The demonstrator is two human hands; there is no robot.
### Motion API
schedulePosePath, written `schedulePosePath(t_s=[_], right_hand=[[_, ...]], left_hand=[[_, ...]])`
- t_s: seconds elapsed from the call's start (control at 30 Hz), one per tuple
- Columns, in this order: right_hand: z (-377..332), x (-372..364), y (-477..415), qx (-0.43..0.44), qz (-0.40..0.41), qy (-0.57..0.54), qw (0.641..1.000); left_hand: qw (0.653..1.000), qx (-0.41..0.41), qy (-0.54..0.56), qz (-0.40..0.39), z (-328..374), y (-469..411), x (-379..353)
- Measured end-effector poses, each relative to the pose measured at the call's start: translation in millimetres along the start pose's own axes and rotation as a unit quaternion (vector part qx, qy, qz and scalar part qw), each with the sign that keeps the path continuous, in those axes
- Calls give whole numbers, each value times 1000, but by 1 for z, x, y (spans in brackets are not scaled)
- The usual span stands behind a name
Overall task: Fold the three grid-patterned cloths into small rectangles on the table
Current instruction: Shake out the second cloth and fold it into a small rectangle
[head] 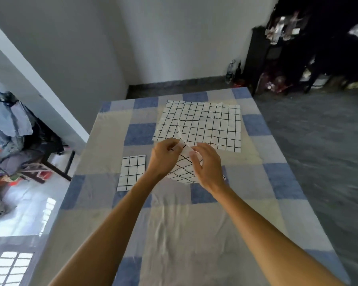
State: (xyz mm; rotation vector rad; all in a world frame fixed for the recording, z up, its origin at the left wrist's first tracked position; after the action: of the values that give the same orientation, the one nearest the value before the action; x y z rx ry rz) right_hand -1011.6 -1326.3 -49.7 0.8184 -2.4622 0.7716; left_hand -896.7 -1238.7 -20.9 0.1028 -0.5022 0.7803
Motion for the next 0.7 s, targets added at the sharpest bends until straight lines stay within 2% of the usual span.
schedulePosePath(t_s=[0.23,0.4,0.53,0.7], right_hand=[[-44,9,30,30,2,34,999],[-58,15,35,41,-39,50,997],[-65,14,33,47,-83,46,994],[-59,18,21,43,-108,33,993]], left_hand=[[999,-32,25,12,19,48,24],[998,-54,8,33,33,65,36],[989,-119,-36,78,49,70,52],[991,-108,-32,73,59,59,47]])
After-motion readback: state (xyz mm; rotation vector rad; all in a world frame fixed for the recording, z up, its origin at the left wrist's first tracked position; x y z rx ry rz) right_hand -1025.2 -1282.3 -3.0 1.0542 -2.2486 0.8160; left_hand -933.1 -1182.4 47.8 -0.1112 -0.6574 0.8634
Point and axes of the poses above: each hand's wrist, its own y-axis away from the middle knuckle, its own x-axis out of the back of the hand, z = x × y, the point moved 10 cm from there along -y, towards the middle knuckle, and after that the axes turned 4 degrees about y, right-handed, at the moved point
